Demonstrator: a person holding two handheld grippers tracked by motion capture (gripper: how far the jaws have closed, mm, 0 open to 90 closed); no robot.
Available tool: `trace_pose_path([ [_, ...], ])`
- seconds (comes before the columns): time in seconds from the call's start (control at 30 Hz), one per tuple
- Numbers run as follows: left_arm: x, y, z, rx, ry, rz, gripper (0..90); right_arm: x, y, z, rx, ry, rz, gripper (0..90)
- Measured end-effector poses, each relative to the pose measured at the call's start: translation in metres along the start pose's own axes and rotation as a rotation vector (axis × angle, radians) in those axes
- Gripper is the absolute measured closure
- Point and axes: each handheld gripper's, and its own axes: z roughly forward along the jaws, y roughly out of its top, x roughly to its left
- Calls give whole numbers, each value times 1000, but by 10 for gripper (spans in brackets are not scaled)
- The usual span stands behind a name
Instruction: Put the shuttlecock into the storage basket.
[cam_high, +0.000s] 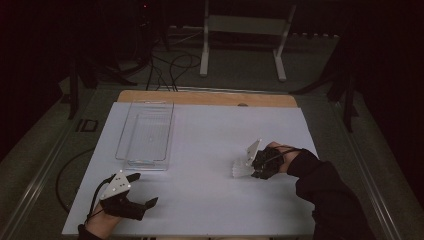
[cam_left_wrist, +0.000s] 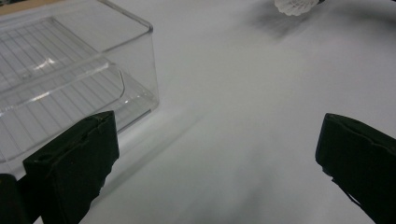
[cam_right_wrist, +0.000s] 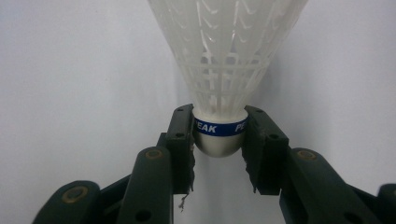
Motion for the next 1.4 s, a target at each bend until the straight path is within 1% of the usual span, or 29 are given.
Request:
trace_pose_path([
  [0.03, 0, 2, 0, 5, -2, -2, 1, 0, 0, -1, 0, -5, -2, 655],
  [0.17, 0, 11, -2, 36, -8, 20, 2, 2, 0, -5, 6, -4, -6, 655],
  [0.2, 0, 14, -3, 40, -10, 17, 2, 1, 0, -6, 10, -2, -8, 655],
  [0.27, 0, 21, -5, 39, -19, 30, 2, 1, 0, -7, 19, -2, -4, 655],
  [0.33, 1, 28, -8, 26, -16, 33, 2, 2, 1, -8, 20, -2, 1, 655],
  [0.43, 0, 39, -12, 13, -39, 34, 2, 3, 2, -10, 16, -9, 3, 655],
  [0.47, 0, 43, -13, 17, -46, 40, 2, 3, 2, -10, 12, -9, -1, 655],
  [0.5, 0, 46, -13, 18, -42, 47, 2, 4, 2, -11, 14, -14, -3, 655],
  [0.6, -1, 57, -14, 25, -54, 50, 2, 5, 4, -11, 18, -19, 0, 655],
  [0.63, -2, 60, -14, 32, -58, 52, 2, 5, 4, -11, 15, -14, 5, 655],
  [0.67, -2, 64, -14, 35, -71, 44, 1, 5, 4, -11, 15, -12, 6, 655],
  [0.7, -2, 67, -14, 39, -72, 48, 2, 6, 5, -11, 17, -11, 6, 655],
  [0.73, -3, 70, -13, 45, -73, 54, 1, 6, 5, -11, 15, -11, 2, 655],
  [0.8, -3, 76, -11, 57, -73, 51, 1, 7, 6, -11, 11, -5, -1, 655],
  [0.83, -3, 76, -11, 57, -73, 51, 2, 7, 6, -11, 11, -5, -1, 655],
  [0.87, -4, 81, -8, 72, -83, 49, 2, 7, 6, -12, 8, -5, 0, 655],
  [1.0, -5, 89, -2, 108, -108, 37, 1, 9, 8, -13, -6, 8, -5, 656],
  [1.13, -8, 96, 6, 143, -117, 60, 1, 11, 12, -13, -22, 11, -16, 657],
  [1.2, -9, 99, 9, 147, -121, 61, 1, 13, 14, -13, -24, 17, -19, 657],
  [1.23, -10, 101, 11, 154, -116, 71, 1, 13, 15, -13, -27, 15, -20, 657],
  [1.3, -11, 104, 14, 158, -111, 73, 1, 14, 17, -13, -37, 17, -24, 657],
  [1.37, -12, 108, 17, 165, -115, 77, 1, 15, 19, -14, -60, 24, -28, 657],
  [1.4, -12, 110, 17, 168, -119, 85, 1, 16, 21, -15, -63, 22, -28, 657],
])
